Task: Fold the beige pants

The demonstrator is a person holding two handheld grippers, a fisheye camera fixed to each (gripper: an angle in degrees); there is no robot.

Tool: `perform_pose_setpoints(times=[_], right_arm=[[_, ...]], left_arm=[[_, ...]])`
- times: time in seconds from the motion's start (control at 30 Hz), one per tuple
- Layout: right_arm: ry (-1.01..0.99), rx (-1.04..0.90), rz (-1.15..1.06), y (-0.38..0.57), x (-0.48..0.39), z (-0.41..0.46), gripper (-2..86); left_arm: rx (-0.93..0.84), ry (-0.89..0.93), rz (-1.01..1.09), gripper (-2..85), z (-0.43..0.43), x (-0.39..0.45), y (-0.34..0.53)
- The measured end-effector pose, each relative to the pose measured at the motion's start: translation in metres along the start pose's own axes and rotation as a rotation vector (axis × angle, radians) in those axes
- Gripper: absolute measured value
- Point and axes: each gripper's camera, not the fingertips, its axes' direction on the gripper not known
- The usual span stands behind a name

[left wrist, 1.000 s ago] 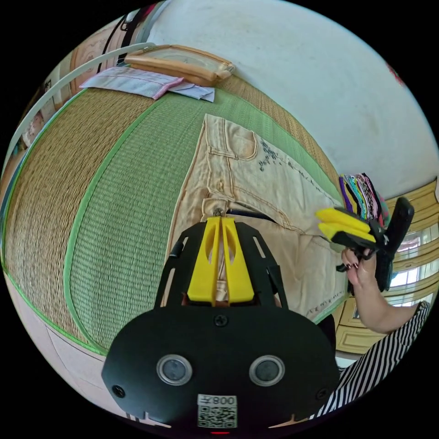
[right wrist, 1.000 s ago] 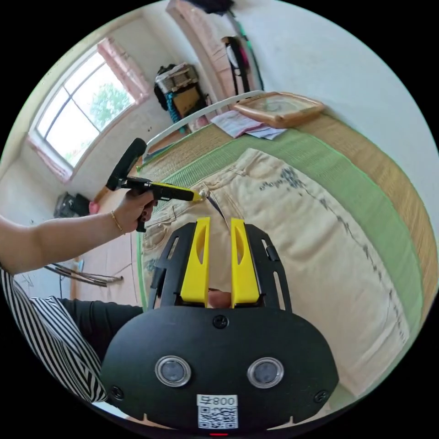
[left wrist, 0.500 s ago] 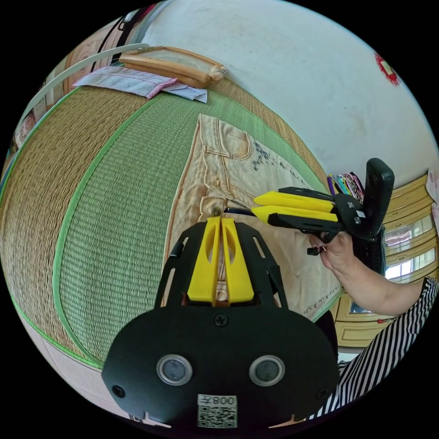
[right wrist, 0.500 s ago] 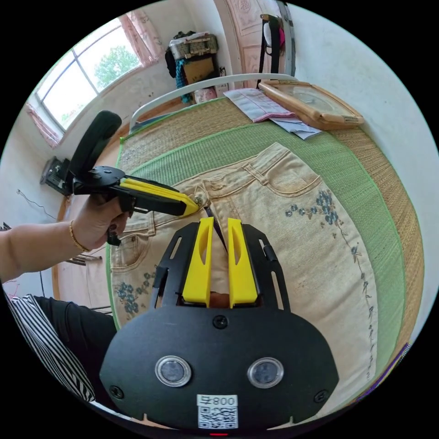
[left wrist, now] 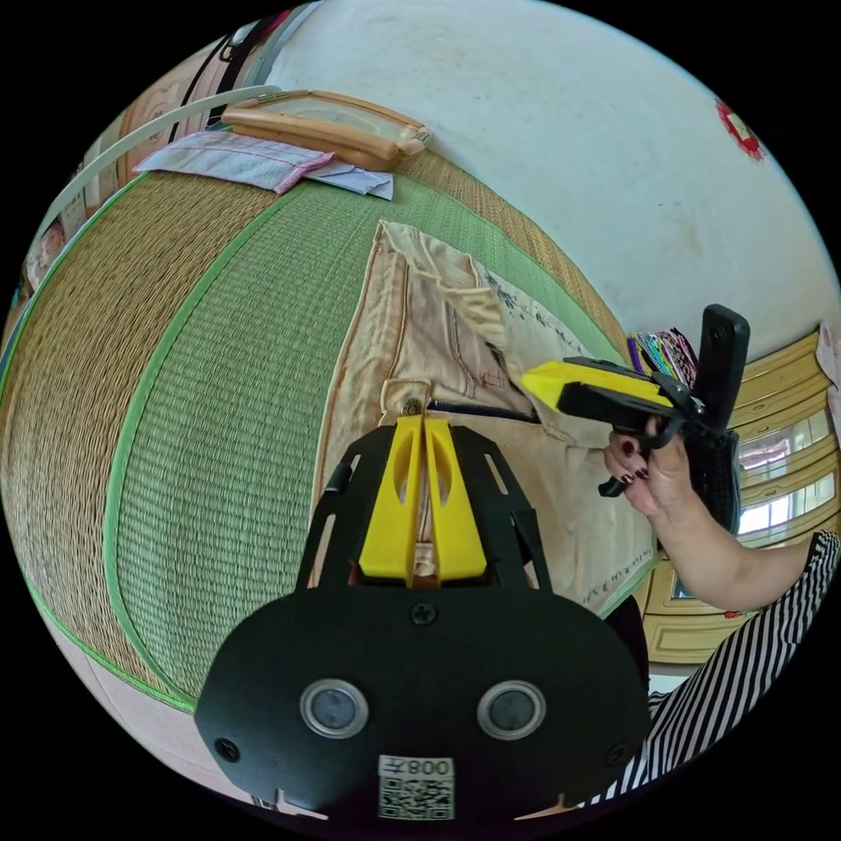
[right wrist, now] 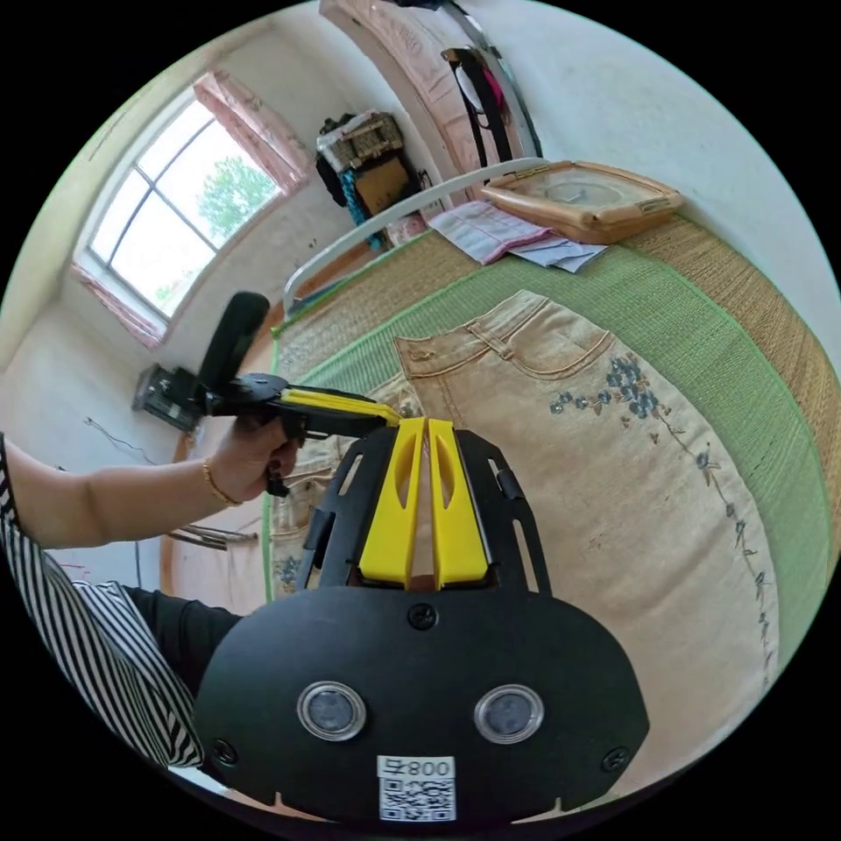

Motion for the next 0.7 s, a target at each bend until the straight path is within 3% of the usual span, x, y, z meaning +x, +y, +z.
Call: perform_pose_setpoints(times=[0.17,0.37,0.57,0.7], right_arm=[[0.022,-0.096,-0.061,0.009,-0.001,0.024,0.5],[0.065,-0.153,-0.087,0.026,0.011,0.046,0.6],[0.081,-0.164,-0.105,0.042,0.025,0.037,0.7],[0.008,-0.101,-0.019,0.065,0.05,-0.004,0.4]], left_arm=[[0.021,0.009,-0.021,0.1,0.01,0.002,-0.002],[0.222,-0.011,-0.056,0.2,-0.001,0.015,0.004],[0.007,-0.104,0.07,0.2,0.066,0.041,-0.017],[0.051,-0.021,0.024,0.1,0.09,0.041,-0.014]])
